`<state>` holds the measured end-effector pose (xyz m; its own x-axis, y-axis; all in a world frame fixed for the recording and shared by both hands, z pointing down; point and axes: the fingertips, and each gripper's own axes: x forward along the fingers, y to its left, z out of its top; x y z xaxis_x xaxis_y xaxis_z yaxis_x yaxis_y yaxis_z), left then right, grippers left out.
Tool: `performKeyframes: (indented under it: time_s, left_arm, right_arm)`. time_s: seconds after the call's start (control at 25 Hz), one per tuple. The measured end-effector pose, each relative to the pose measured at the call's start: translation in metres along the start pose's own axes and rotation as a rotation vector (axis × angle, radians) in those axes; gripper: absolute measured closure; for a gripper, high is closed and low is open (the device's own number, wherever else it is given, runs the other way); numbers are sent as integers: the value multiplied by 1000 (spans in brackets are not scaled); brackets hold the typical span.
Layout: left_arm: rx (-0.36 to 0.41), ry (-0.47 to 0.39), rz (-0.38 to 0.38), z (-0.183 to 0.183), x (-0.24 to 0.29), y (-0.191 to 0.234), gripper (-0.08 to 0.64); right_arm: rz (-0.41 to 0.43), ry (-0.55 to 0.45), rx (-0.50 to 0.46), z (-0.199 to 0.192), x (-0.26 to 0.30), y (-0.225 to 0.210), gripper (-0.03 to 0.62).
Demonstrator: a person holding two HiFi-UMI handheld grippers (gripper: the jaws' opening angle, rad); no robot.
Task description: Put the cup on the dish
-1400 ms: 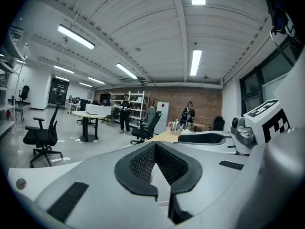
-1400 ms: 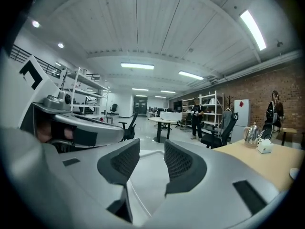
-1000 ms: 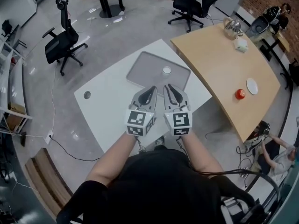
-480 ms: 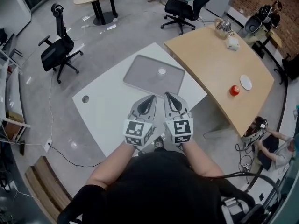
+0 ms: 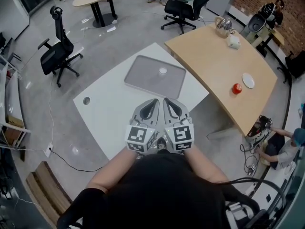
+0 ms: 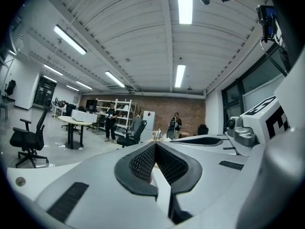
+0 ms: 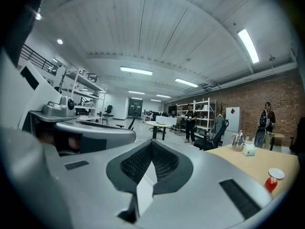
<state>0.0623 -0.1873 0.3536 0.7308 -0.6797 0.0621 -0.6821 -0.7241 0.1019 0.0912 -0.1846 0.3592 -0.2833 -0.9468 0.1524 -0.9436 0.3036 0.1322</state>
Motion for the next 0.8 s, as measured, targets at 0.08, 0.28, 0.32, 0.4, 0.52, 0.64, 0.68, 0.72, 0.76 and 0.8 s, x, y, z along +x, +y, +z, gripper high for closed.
performKeyframes:
  time_s: [0.08, 0.28, 0.32, 0.4, 0.52, 0.64, 0.68, 0.72, 0.76, 0.8]
  left_arm:
    - [0, -4, -1, 2, -2, -3, 563]
    - [3, -8, -4, 5, -4, -6, 563]
    - [4, -9, -5, 5, -5, -7, 563]
    - [6, -9, -6, 6, -6, -8, 563]
    - [6, -12, -9, 6, -8, -9, 563]
    - [-3, -10, -10, 5, -8, -11, 563]
    - [-4, -10, -11, 5, -8, -11, 563]
    - [-5, -10, -12, 5, -8, -11, 563]
    - [-4, -10, -13, 6, -8, -11, 563]
    - [-4, -10, -14, 6, -8, -10, 563]
  right_arm:
    - [-1, -4, -3, 1, -4, 0, 580]
    - [-4, -8, -2, 3, -10, 2, 580]
    - [-5, -8, -3, 4, -11, 3, 581]
    - [-5, -6, -8, 5, -12, 4, 581]
    - [-5, -5, -19, 5, -13, 6, 580]
    - [-8, -6, -22, 4, -15, 5, 581]
    - [-9, -6, -21, 4, -16, 5, 580]
    - [-10, -6, -21, 5, -16, 5, 580]
    - [-11, -7, -20, 5, -16, 4, 580]
    - [-12, -7, -18, 6, -16, 4, 580]
